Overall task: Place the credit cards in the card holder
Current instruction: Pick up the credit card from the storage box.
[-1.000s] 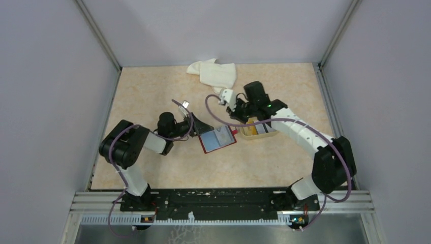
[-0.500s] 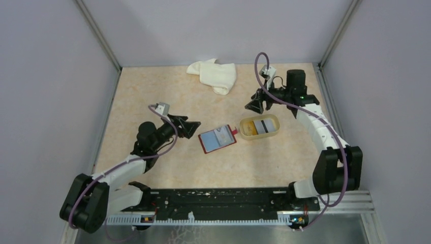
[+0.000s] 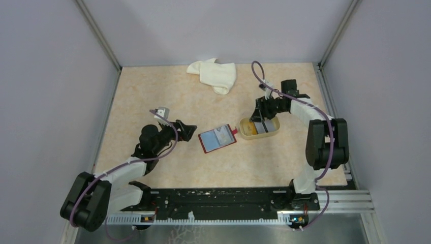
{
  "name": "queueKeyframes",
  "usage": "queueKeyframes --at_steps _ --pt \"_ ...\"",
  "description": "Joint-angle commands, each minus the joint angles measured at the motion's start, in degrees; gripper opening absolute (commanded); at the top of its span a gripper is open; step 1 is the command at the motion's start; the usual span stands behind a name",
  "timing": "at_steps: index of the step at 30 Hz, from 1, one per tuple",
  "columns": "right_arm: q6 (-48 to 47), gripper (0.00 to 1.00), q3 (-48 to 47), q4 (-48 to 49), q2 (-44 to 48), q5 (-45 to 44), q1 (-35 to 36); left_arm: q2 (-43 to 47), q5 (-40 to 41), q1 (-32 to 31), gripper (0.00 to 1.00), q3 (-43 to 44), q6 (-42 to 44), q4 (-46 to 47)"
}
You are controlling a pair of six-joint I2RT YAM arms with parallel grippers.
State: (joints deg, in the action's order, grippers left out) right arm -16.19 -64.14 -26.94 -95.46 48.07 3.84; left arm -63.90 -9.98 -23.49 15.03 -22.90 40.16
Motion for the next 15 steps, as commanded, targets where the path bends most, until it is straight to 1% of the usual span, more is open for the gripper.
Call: queueKeyframes --at_steps 1,5,7,10,12,14,15 --pt "-1.78 0.63 -2.28 -1.63 -1.82 -3.87 -0.30 2.99 -0.32 -0.16 0.99 -0.97 0.94 1.30" --pt "-1.63 0.62 -2.78 -2.32 -4.34 -5.13 -0.27 7.75 3.21 -0.33 0.99 -1.06 4.31 1.93" --pt "-1.18 0.62 -2.79 -2.17 -5.36 -5.74 -0.24 8.73 3.93 -0.42 0.99 -1.21 5.74 2.97" --pt "-0.93 0.61 -3.16 -2.56 -7.03 -6.62 -0.23 5.76 4.56 -0.74 0.99 -3.42 5.75 7.18" --pt "-0.26 0.60 -3.20 -2.52 -7.86 -7.13 -0.25 3.21 3.14 -0.83 0.99 -4.96 5.54 12.11" --pt "0.43 0.60 -3.19 -2.29 -8.72 -7.07 -0.24 4.27 2.83 -1.48 0.99 -4.08 5.92 9.00" --pt "0.78 0.60 -3.21 -2.21 -8.97 -6.99 -0.23 4.50 3.45 -1.97 0.99 -4.41 6.19 9.34"
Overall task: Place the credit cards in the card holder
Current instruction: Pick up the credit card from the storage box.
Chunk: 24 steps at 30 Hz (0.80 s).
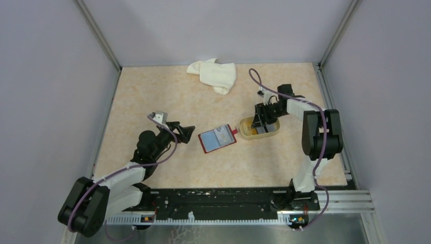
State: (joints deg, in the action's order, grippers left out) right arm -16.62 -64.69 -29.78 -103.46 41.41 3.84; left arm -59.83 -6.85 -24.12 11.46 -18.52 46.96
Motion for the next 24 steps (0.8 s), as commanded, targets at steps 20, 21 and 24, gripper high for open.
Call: queueKeyframes --at_steps 20,21,24 --pt "9.50 0.56 -2.06 2.74 -5.95 8.92 1.35 1.09 5.49 -6.99 0.99 -0.92 5.08 2.16" --pt "10.10 0.56 -1.91 3.19 -5.86 10.15 1.37 1.06 5.57 -7.03 0.99 -0.91 5.15 2.09" --pt "11.62 0.55 -1.52 4.07 -5.50 13.86 1.37 0.86 5.66 -7.16 0.99 -0.75 5.22 1.95"
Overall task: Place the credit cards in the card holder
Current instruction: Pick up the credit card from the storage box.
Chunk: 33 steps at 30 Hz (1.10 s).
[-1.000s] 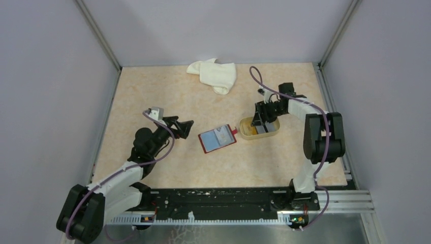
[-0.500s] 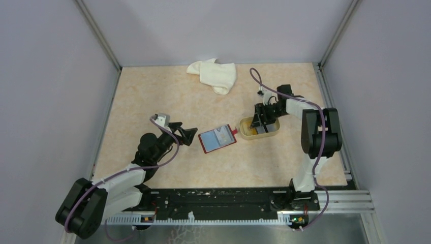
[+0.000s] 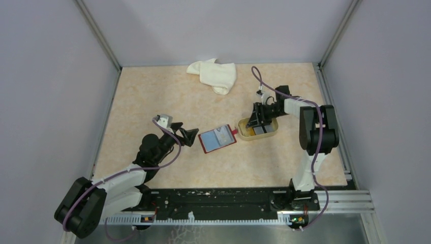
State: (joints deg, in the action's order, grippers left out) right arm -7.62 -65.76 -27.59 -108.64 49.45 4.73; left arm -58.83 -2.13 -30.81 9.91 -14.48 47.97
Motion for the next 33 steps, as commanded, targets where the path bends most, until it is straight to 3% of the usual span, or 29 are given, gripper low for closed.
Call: queueKeyframes --at_steps 1,10,12,15,20,33 --pt "3.08 0.55 -0.32 2.19 -0.06 6.81 0.46 -0.10 1.06 -0.44 0.99 0.88 1.20 0.93" --pt "7.12 0.53 1.02 5.28 1.86 14.10 0.45 -0.67 1.56 -0.94 0.99 1.49 1.46 0.31" --pt "3.89 0.51 -0.35 2.39 2.81 10.60 0.45 -0.76 1.60 -0.98 0.99 1.60 1.47 0.21" --pt "-1.07 0.51 -1.39 -0.17 6.17 -1.80 0.37 -0.79 1.60 -1.08 0.99 1.60 1.56 0.21" --pt "-4.30 0.57 -1.89 -1.00 9.64 -15.85 0.37 -1.09 1.60 -1.22 0.99 1.91 1.71 0.02" --pt "-5.08 0.64 -3.15 -3.71 4.14 -19.88 2.91 -0.76 1.60 -1.49 0.99 1.79 1.82 0.01"
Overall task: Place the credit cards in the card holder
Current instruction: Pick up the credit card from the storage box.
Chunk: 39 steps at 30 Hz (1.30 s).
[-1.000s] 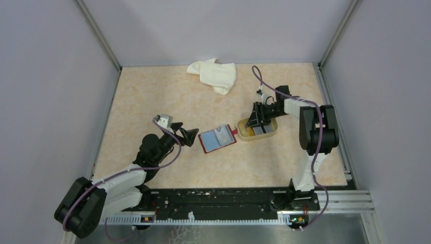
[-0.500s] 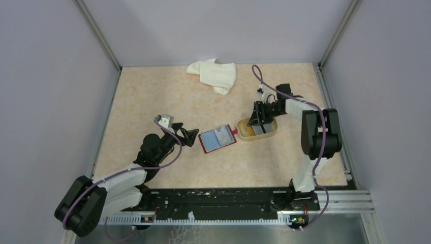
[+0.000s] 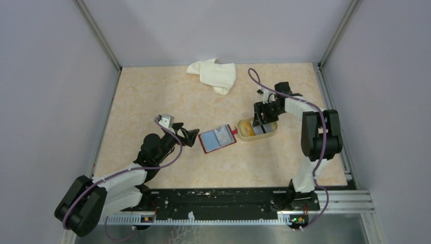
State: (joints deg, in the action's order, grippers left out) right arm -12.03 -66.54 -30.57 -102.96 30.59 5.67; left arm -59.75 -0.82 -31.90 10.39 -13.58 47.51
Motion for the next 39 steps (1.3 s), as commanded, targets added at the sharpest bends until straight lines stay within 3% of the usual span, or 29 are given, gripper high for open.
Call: queueKeyframes --at_steps 1,24,30,35,39 --pt "-0.43 0.64 -2.44 -0.77 -2.05 -0.60 2.55 0.10 0.29 -0.37 0.99 1.30 0.93 0.46" --pt "10.91 0.58 -0.99 3.19 -6.68 24.12 3.83 -0.46 0.29 -0.48 0.99 1.90 0.95 0.07" --pt "11.61 0.57 -1.01 3.58 -6.45 28.11 3.73 -6.39 -6.99 -0.47 0.98 6.16 -5.67 -2.12" --pt "11.60 0.56 -0.98 3.53 -6.16 29.52 3.48 -18.36 -14.79 -1.28 0.78 11.17 -16.15 -0.82" --pt "13.51 0.54 -0.62 4.10 -5.85 30.74 3.53 -23.72 -15.57 -3.82 0.61 15.05 -18.48 -0.77"
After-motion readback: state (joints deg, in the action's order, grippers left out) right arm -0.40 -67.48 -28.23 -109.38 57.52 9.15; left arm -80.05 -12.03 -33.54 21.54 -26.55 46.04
